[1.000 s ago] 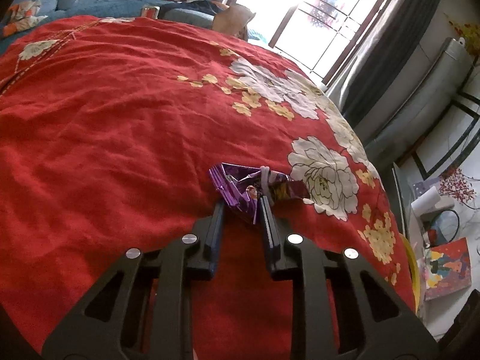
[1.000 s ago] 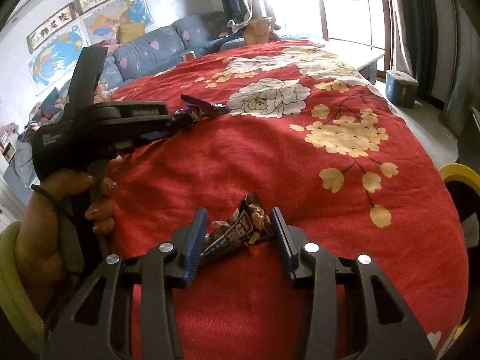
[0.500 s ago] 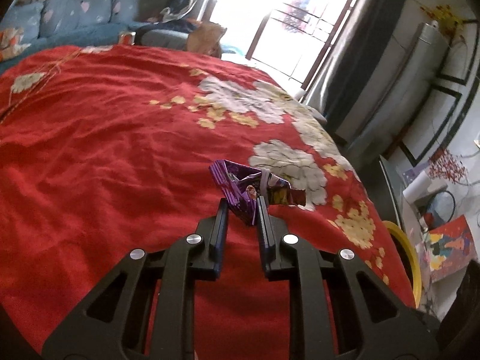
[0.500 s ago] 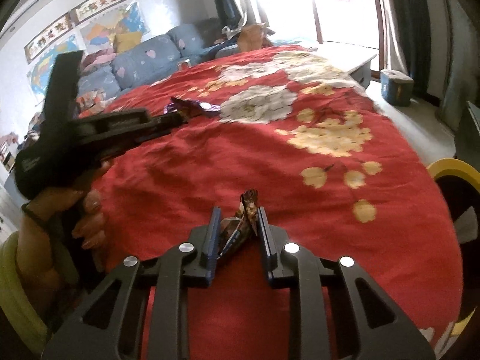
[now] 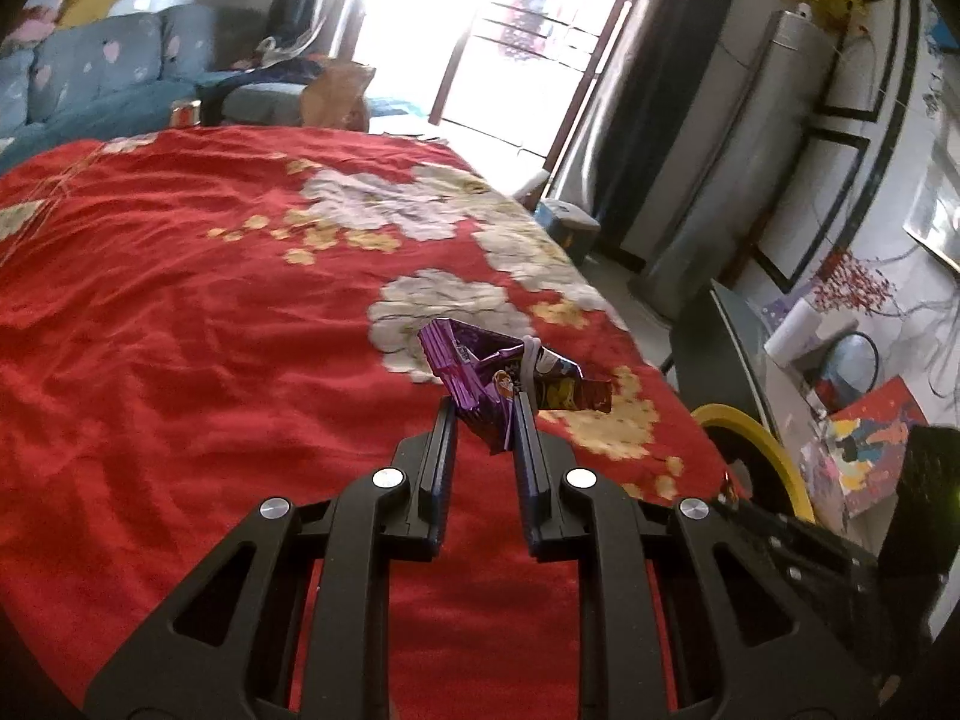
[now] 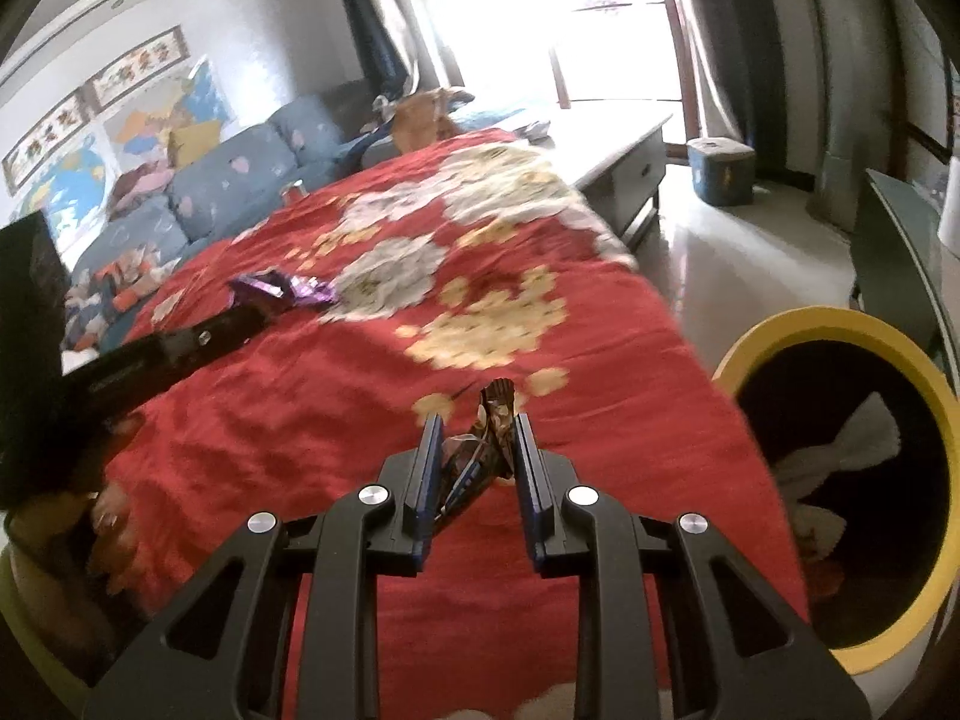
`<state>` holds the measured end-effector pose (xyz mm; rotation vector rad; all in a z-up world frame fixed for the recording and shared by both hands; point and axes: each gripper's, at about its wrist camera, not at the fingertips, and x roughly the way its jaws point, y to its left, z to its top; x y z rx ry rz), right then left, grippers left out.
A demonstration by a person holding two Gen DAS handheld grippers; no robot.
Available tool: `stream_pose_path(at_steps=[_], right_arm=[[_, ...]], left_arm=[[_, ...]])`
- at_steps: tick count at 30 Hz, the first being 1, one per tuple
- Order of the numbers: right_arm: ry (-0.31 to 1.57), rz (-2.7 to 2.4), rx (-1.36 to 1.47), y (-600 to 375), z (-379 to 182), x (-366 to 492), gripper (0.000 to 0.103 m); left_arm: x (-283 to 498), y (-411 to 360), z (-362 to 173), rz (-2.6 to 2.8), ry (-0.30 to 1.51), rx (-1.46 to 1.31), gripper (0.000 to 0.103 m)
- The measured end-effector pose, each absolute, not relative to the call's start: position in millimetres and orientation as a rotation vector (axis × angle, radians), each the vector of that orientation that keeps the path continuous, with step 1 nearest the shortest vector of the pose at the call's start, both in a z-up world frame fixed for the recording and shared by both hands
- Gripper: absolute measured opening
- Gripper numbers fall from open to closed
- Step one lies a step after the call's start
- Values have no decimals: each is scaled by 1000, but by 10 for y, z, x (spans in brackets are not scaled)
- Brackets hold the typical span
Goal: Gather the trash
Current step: 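Carry both wrappers over the yellow-rimmed bin and open both tools to drop them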
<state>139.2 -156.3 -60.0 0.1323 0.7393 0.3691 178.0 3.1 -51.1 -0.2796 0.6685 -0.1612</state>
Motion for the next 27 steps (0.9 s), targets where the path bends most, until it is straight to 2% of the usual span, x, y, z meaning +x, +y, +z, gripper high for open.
stream_pose_path(at_steps=[27], right_arm=[[618, 190, 188, -2394, -285, 1460, 22]], left_arm=[[1565, -848, -229, -335, 641, -143, 13]])
